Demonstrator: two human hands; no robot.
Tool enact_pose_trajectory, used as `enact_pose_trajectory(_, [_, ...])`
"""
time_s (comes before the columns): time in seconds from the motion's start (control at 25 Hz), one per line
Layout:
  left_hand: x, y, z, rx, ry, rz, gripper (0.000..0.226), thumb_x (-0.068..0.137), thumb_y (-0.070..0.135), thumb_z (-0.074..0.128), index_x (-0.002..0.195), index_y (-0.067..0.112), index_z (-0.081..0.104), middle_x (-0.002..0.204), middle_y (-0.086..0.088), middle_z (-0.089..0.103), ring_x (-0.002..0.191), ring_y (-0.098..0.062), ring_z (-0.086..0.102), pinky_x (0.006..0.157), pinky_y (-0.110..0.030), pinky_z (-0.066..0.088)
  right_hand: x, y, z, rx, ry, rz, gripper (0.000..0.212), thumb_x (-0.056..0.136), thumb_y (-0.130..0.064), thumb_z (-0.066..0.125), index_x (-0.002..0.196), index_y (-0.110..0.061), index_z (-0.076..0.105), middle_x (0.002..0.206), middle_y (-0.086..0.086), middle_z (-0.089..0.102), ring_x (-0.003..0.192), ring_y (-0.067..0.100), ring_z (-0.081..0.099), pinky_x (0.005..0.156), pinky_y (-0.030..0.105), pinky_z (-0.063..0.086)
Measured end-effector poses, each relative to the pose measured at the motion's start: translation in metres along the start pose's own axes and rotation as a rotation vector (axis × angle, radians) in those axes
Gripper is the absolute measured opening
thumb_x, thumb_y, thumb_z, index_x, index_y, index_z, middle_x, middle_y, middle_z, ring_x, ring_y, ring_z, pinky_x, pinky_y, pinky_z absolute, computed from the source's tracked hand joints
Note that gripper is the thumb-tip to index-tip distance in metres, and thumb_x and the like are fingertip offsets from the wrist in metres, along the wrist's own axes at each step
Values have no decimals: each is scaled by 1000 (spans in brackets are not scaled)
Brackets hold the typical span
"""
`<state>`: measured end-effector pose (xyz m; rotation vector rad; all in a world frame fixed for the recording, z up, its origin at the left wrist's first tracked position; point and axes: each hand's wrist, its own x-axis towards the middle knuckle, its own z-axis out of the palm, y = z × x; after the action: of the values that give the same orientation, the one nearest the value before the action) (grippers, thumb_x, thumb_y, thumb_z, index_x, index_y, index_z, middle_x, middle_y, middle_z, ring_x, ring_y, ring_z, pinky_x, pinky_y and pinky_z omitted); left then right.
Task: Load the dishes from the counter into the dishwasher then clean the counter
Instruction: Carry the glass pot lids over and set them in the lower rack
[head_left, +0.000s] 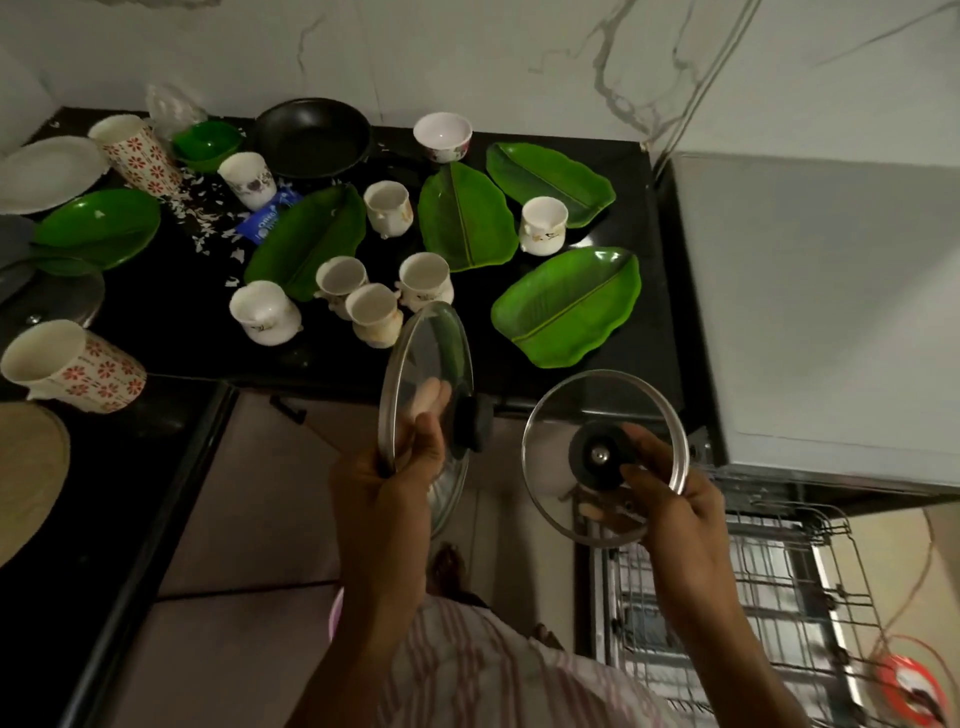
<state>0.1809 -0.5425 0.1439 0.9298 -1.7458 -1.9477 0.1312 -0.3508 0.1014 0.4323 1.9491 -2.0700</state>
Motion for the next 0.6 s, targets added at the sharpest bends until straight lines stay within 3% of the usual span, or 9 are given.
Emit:
enact_pose_trajectory(0.12, [-52, -12, 15, 30, 28, -47, 25, 76, 49, 67, 66, 26, 68, 76, -13, 60, 73, -25, 52, 68, -40, 41, -21, 9, -43, -28, -29, 10, 30, 98, -5, 48, 118, -19, 66, 111, 2, 72, 97, 24, 71, 70, 39, 61])
enact_pose_trajectory(0.2, [-87, -20, 23, 69, 32, -67, 31, 75, 47, 68, 70, 16, 67, 72, -32, 58, 70, -29, 53, 67, -42, 41, -35, 15, -70, -35, -32, 28, 31, 98, -4, 47, 118, -19, 66, 111, 1, 72, 97, 23, 71, 72, 44, 61])
enact_pose_trajectory(0.28, [-111, -27, 26, 101, 40, -86, 42, 74, 47, 68, 75, 4, 66, 76, -39, 56, 66, -30, 53, 64, -40, 41, -47, 21, -89, -30, -14, 53, 32, 98, -2, 46, 113, -20, 68, 105, 1, 73, 94, 25, 71, 72, 43, 61])
enact_pose_trajectory(0.4, [-141, -38, 29, 151, 22, -117, 46, 75, 47, 60, 76, 1, 67, 65, -30, 54, 61, -30, 50, 58, -41, 42, -65, 29, -113, -36, -1, 54, 34, 97, 0, 46, 115, -20, 67, 103, 4, 74, 92, 29, 71, 70, 44, 61])
enact_pose_trajectory(0.48, [-154, -47, 27, 162, -1, -143, 29, 86, 37, 62, 74, 12, 71, 59, -14, 58, 63, -30, 54, 57, -48, 51, -78, 34, -125, -33, 21, 61, 34, 97, -1, 46, 113, -22, 67, 103, 2, 74, 91, 24, 72, 65, 38, 61])
enact_pose_trajectory(0.56, [-163, -53, 24, 178, -32, -136, 18, 90, 28, 62, 85, 17, 75, 66, -2, 67, 68, -16, 64, 62, -29, 57, -91, 41, -135, -29, 47, 67, 34, 97, 0, 46, 113, -21, 67, 105, 3, 74, 93, 24, 72, 61, 31, 59])
enact_pose_trajectory(0.6, [-167, -54, 22, 173, -38, -133, 20, 88, 29, 62, 89, 15, 75, 69, -8, 69, 66, -9, 63, 57, -19, 53, -97, 44, -139, -37, 56, 68, 34, 97, 0, 46, 115, -18, 67, 106, 5, 73, 94, 24, 72, 61, 30, 59])
